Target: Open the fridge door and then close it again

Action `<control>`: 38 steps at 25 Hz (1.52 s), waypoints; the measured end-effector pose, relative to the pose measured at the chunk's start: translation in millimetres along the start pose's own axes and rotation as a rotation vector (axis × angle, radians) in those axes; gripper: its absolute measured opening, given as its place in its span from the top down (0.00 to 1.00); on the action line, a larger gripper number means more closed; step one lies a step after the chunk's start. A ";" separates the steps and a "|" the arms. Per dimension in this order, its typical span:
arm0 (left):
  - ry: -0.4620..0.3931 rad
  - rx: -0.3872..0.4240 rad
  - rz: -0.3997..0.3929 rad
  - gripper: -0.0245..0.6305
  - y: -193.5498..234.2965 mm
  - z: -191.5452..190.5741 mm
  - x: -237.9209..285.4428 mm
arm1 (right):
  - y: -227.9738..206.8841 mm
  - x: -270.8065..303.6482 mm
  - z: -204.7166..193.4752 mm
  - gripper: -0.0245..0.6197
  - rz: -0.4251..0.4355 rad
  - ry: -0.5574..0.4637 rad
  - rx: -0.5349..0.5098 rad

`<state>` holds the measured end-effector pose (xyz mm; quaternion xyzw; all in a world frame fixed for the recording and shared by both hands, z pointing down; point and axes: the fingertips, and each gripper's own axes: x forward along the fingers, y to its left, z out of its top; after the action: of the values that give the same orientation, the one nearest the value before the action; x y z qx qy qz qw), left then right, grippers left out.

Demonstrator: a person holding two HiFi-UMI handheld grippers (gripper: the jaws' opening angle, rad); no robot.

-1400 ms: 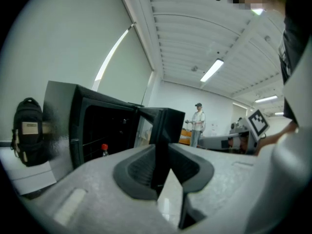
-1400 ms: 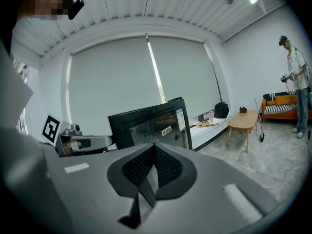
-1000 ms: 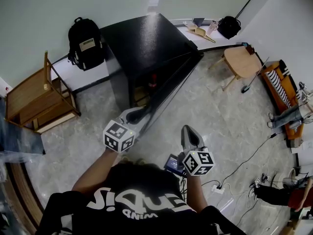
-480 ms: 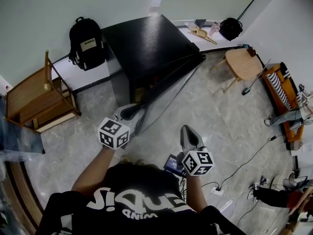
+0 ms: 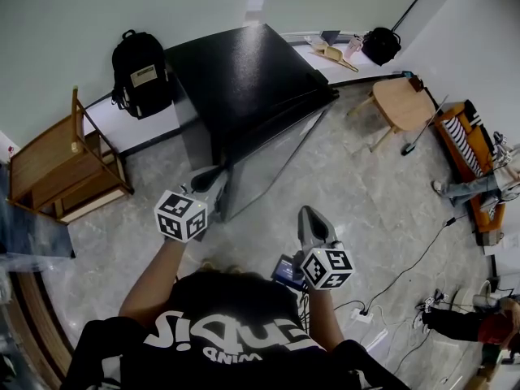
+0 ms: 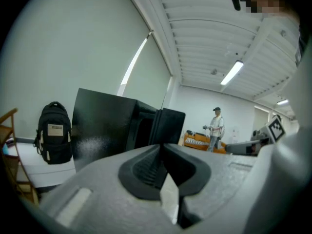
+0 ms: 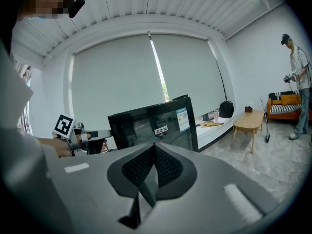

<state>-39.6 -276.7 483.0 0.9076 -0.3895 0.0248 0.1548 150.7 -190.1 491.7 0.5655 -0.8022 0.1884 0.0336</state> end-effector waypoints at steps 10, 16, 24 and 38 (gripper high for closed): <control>-0.026 -0.017 0.056 0.96 23.3 6.8 4.1 | -3.0 3.3 0.5 0.97 0.002 -0.001 0.001; -0.030 -0.033 0.087 0.96 33.6 8.1 7.5 | -6.6 3.6 3.5 0.97 0.005 -0.011 -0.002; -0.032 -0.050 0.110 0.96 36.5 8.7 8.5 | -5.9 3.2 5.9 0.97 0.009 -0.009 -0.004; -0.024 0.025 0.085 0.96 5.5 9.3 -22.1 | 5.3 4.9 2.8 0.97 0.058 0.007 -0.033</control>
<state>-59.6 -267.6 471.9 0.8922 -0.4294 0.0255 0.1375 144.5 -193.9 489.1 0.5408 -0.8211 0.1781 0.0401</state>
